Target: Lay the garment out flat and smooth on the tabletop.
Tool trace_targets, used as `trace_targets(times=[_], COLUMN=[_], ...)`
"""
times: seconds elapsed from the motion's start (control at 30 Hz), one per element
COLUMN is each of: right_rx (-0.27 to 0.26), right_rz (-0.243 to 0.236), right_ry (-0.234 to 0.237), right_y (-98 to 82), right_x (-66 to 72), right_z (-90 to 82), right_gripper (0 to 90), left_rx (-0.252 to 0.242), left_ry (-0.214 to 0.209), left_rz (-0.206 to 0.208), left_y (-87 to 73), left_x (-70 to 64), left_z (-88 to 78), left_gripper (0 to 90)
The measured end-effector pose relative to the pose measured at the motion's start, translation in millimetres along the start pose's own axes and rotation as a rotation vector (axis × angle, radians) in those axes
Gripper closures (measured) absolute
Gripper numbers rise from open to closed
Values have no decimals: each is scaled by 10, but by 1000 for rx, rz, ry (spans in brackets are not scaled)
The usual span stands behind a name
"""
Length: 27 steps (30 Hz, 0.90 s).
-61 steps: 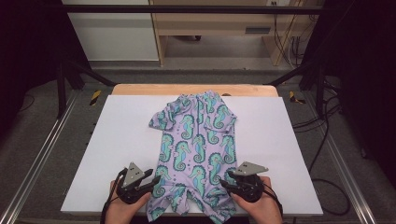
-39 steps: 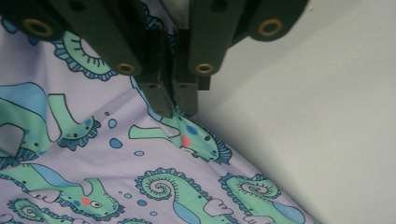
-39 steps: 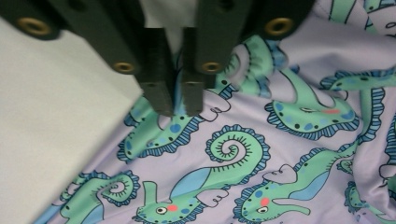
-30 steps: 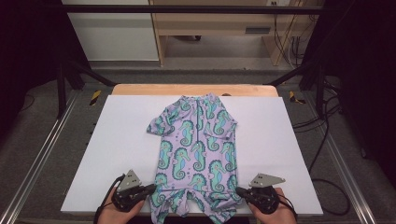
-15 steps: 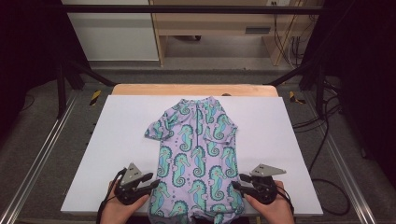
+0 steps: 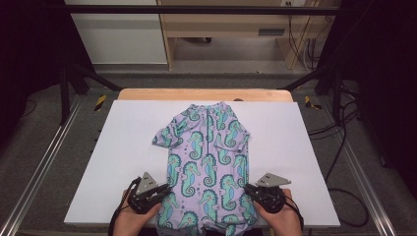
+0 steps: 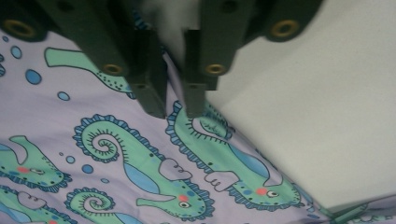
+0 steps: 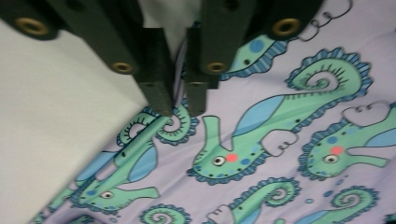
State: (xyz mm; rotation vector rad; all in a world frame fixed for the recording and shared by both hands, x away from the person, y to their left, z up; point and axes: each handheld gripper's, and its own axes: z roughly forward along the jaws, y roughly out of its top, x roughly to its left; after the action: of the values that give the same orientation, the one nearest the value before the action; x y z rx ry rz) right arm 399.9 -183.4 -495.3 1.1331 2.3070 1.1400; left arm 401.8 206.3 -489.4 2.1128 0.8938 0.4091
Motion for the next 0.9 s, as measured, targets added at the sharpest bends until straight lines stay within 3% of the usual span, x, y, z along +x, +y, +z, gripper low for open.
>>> trace_targets(times=[0.2,0.3,0.4,0.67,0.9], right_rx=[7,7,22,31,42], right_rz=[9,-14,-30,-13,-25], right_ry=[73,139,168,149,145], right_y=[-12,-52,-111,-140,-145], right_x=[-36,-2,23,9,35], right_z=[-66,-175,-220,-203,-250], right_gripper=[886,886,885,883,882], left_rx=[3,4,15,42,46], left_ry=[-36,-51,-51,-56,-56], left_rz=[-19,-7,-1,11,29], left_y=[-39,-95,-146,-145,-148], left_x=[27,-22,-75,-112,-160], left_z=[-86,-213,-272,-242,-252], left_gripper=[900,900,899,897,893])
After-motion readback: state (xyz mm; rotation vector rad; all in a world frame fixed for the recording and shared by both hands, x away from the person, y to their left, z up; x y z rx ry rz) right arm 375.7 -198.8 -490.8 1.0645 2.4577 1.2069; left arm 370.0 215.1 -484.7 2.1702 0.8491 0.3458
